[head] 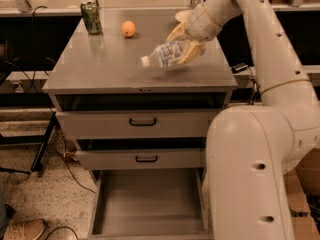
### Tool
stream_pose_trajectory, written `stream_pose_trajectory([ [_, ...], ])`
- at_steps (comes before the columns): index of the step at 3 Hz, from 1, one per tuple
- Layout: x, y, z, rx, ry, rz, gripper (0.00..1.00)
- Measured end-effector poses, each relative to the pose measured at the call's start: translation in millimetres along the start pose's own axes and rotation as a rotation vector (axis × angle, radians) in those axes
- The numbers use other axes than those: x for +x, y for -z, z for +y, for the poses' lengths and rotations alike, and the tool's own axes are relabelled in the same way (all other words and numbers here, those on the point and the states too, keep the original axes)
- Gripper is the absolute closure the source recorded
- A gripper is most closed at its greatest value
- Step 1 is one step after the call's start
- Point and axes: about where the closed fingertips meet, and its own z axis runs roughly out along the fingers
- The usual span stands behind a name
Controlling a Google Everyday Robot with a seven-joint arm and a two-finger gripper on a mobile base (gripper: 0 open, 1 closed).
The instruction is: Pick blue plastic bottle from bottom drawer and place on counter
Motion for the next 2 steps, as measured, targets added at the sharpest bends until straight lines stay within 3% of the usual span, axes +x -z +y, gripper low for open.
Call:
stream_pose_trajectory([
  [1, 4.3, -7.7, -11.3, 0.011, -0.010, 0.015, 0.27],
  [2, 6.4, -13.6, -14.1, 0.010, -0.017, 0.015, 0.04],
])
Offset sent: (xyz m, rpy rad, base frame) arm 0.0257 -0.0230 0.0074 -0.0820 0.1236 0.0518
